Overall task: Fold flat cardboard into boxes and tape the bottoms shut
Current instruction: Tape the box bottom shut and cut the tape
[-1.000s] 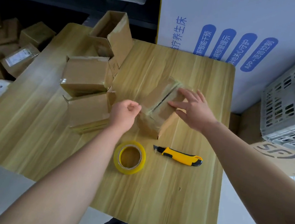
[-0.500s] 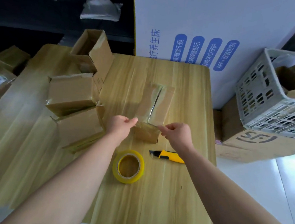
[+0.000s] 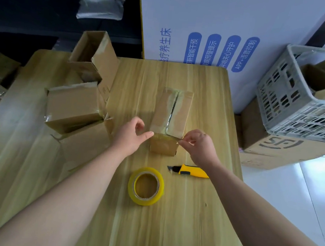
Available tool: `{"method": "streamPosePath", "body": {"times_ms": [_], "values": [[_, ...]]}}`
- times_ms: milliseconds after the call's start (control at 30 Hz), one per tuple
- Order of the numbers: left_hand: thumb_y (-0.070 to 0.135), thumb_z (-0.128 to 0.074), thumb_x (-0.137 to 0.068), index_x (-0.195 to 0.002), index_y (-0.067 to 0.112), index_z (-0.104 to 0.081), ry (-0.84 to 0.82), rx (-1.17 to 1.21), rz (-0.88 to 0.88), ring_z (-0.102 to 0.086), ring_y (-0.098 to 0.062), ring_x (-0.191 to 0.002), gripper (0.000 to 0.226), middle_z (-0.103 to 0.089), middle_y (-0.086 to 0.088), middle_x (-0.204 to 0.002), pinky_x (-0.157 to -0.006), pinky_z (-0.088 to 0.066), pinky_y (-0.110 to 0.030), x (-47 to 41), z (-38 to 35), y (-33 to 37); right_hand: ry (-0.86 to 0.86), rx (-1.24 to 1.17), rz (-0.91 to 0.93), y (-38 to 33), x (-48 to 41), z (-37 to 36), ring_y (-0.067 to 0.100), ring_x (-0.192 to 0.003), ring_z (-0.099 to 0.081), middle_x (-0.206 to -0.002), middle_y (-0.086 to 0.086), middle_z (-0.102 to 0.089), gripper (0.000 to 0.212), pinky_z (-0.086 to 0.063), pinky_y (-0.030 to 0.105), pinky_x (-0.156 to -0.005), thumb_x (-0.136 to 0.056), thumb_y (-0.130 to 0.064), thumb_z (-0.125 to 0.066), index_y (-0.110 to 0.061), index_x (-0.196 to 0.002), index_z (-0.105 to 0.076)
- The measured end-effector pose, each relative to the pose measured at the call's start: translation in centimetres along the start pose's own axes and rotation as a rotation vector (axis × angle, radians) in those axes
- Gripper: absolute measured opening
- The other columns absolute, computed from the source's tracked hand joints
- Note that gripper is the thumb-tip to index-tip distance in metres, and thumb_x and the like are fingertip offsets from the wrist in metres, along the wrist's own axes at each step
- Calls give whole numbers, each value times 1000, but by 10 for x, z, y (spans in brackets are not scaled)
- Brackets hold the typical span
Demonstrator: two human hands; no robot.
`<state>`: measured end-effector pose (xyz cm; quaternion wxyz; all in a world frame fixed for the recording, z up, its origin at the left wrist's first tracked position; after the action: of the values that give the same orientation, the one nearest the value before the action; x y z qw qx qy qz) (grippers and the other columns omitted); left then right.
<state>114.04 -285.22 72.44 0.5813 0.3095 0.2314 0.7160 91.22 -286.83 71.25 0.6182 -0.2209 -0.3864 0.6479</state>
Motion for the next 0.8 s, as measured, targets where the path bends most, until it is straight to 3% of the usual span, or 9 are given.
{"method": "streamPosePath", "body": {"times_ms": [67, 167, 233, 267, 333, 433, 567, 700, 800], "values": [[29, -65, -90, -136, 23, -49, -55, -34, -155, -51, -12, -111, 49, -48, 5, -133, -91, -41, -25, -6, -1, 7, 1, 20, 28, 0, -1, -1, 12, -90, -59, -103, -4, -60, 11, -49, 33, -87, -83, -21, -75, -13, -76, -71], [30, -57, -95, -141, 26, -47, -123, -168, -320, -33, -11, -138, 47, -31, 9, -154, -107, -31, -28, -11, -4, 11, 45, 43, 64, -1, -3, 3, 11, -102, -59, -122, -3, -57, 11, -49, 36, -94, -81, -21, -77, -16, -87, -69], [33, -55, -96, -140, 24, -48, -98, -304, -424, -26, -14, -143, 46, -34, 9, -153, -111, -31, -35, -15, -4, 11, 58, 65, 126, -6, -5, 8, 8, -103, -60, -141, -3, -45, 43, -52, 31, -91, -78, -21, -79, -19, -117, -61], [34, -54, -96, -140, 22, -50, -85, -364, -485, -26, -15, -144, 46, -37, 9, -152, -111, -33, -37, -15, -4, 11, 28, 129, 176, -9, -6, 8, 5, -101, -60, -149, -7, -36, 57, -52, 27, -86, -79, -22, -77, -25, -130, -52], [39, -48, -96, -137, 18, -53, -69, -453, -597, -32, -18, -141, 47, -44, 6, -148, -106, -39, -40, -17, -3, 12, -38, 297, 288, -16, -7, 5, 5, -93, -62, -155, -15, -27, 62, -53, 26, -79, -83, -24, -71, -34, -139, -46], [46, -37, -94, -135, 15, -55, -107, -540, -667, -45, -22, -134, 54, -50, 0, -143, -108, -40, -43, -20, -1, 13, -42, 351, 363, -14, -10, 2, 13, -103, -64, -154, -16, -32, 54, -53, 32, -86, -84, -26, -68, -32, -136, -54], [43, -39, -93, -135, 16, -54, -122, -568, -678, -51, -21, -128, 52, -51, 0, -142, -109, -39, -41, -18, -1, 11, -18, 398, 432, -8, -12, 1, 20, -111, -61, -152, -8, -38, 52, -48, 38, -94, -83, -29, -70, -29, -133, -57], [53, -48, -81, -129, 20, -60, -35, -526, -581, -52, -16, -126, 60, -54, 6, -139, -110, -36, -45, -14, -1, 17, 30, 364, 404, -16, -14, 1, 19, -113, -60, -144, -5, -48, 55, -45, 37, -98, -74, -40, -77, -26, -125, -64], [59, -65, -74, -115, 11, -69, 20, -470, -541, -62, -20, -111, 64, -65, -2, -125, -98, -48, -43, -14, -10, 23, 148, 358, 389, -22, -17, -3, 23, -103, -64, -130, 1, -59, 50, -49, 37, -90, -68, -43, -83, -18, -110, -71]]}}
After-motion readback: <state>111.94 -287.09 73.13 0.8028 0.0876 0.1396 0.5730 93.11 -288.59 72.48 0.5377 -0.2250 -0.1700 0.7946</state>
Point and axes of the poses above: each hand's wrist, its own x-axis away from the middle knuckle, its own z-axis out of the back of the hand, y = z × x, the point moved 5 cm from there along -x, towards the middle knuckle
